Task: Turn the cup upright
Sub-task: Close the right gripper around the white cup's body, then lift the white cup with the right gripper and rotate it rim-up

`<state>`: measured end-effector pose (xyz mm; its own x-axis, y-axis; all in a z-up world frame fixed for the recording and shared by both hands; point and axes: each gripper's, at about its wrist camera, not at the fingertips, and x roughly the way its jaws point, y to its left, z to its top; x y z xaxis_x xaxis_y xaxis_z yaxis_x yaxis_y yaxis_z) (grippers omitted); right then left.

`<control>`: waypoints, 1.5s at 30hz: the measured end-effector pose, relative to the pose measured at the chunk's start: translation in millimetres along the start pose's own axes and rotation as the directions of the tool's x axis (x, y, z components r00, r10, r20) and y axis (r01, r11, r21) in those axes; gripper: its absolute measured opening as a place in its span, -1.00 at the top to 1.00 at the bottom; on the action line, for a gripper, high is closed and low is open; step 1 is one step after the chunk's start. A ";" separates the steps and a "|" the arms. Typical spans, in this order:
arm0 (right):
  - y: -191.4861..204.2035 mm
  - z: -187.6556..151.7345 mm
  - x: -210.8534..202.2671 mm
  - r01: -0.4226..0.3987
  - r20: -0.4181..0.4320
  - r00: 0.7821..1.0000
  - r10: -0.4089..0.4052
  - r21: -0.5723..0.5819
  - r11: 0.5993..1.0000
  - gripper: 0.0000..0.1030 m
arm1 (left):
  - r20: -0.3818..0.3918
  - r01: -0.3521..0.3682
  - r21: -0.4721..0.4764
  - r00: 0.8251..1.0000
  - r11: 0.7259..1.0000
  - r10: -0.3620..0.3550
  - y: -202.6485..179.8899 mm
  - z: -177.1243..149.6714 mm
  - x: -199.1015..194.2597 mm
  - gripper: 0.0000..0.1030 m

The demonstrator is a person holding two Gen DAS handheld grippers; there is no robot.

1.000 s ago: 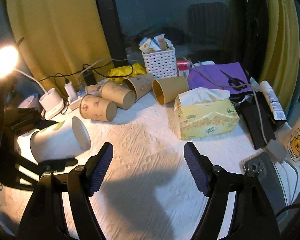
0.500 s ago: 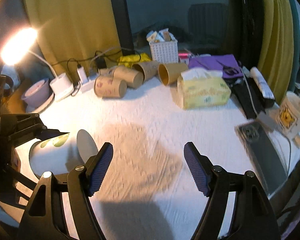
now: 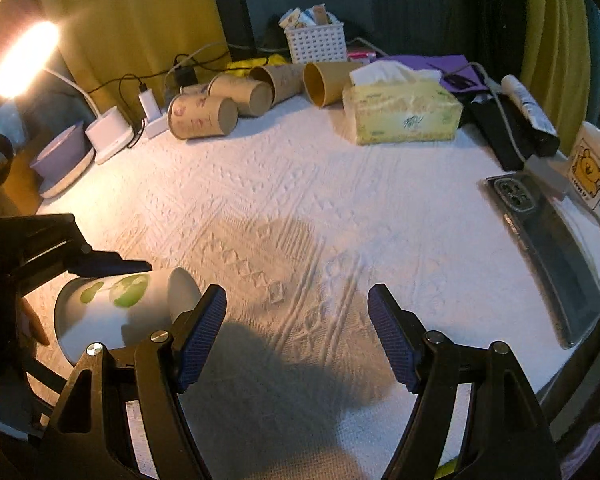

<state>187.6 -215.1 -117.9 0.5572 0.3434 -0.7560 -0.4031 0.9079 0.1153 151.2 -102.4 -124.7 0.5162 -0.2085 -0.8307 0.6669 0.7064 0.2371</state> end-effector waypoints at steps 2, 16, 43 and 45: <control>1.9 -0.2 2.8 -0.004 -0.010 1.000 0.004 -0.007 1.000 -0.49 | 0.009 0.000 -0.014 1.000 1.000 0.000 2.3 -1.5 -2.7 -0.62; 10.3 5.4 -15.9 0.014 -0.030 0.999 -0.019 -0.177 0.984 -0.49 | 0.078 -0.014 -0.218 0.996 0.976 0.032 21.5 -28.2 -50.5 -0.64; 141.0 17.3 -20.8 -0.215 -0.231 0.972 0.053 -0.764 0.608 -0.49 | 0.246 0.083 -0.774 0.953 0.628 0.177 69.0 -160.5 -108.3 -0.64; 147.5 16.6 -15.0 -0.214 -0.246 0.969 0.026 -0.782 0.585 -0.49 | 0.255 0.100 -0.776 0.953 0.623 0.166 68.8 -163.2 -105.5 -0.64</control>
<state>131.8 -82.4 -78.8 0.3511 0.2974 -0.8879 -0.9229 0.2698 -0.2746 54.9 78.5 -102.9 0.7395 -0.2541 -0.6233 0.0496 0.9440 -0.3261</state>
